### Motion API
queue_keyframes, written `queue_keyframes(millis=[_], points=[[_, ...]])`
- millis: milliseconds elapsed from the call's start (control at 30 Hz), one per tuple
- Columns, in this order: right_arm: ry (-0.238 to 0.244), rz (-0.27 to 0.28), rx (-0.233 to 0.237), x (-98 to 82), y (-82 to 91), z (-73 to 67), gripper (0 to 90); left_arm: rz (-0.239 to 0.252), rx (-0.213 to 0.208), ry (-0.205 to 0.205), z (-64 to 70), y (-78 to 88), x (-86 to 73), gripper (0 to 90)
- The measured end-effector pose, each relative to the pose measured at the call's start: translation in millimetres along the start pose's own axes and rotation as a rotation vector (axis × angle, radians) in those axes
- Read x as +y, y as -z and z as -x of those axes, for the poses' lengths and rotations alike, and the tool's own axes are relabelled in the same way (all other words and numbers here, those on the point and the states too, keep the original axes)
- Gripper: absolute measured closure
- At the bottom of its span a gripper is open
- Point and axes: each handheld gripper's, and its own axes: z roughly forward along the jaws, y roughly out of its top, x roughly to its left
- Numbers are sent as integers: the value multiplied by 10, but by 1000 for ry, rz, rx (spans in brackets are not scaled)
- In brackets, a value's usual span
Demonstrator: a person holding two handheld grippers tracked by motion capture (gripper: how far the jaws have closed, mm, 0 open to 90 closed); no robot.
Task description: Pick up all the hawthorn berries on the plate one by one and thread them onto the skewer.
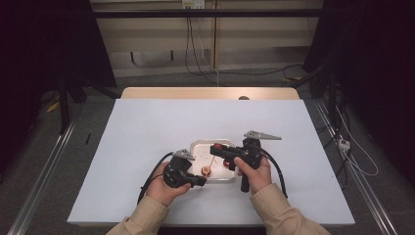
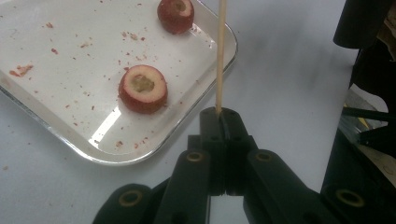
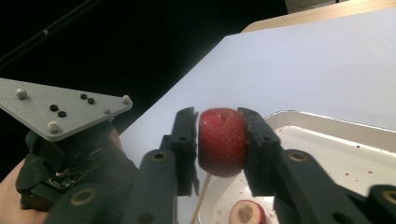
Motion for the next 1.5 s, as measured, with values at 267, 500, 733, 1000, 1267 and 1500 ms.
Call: queue_keyframes(millis=[267,500,733,1000,1267,1500], points=[[20,15,-16,1,5,-47,729,28,44,-5,60,39,23,900],[-15,32,-13,-15,31,-36,731,68,34,25,52,34,7,900],[-53,-81,50,-111,-47,-69,731,176,13,71,71,126,105,900],[22,-52,24,-106,-168,-163,728,186,27,65,3,160,36,900],[18,-25,18,-73,-150,-143,505,174,41,95,-41,169,10,900],[24,3,-50,4,-22,-37,333,159,56,97,-74,187,-10,900]])
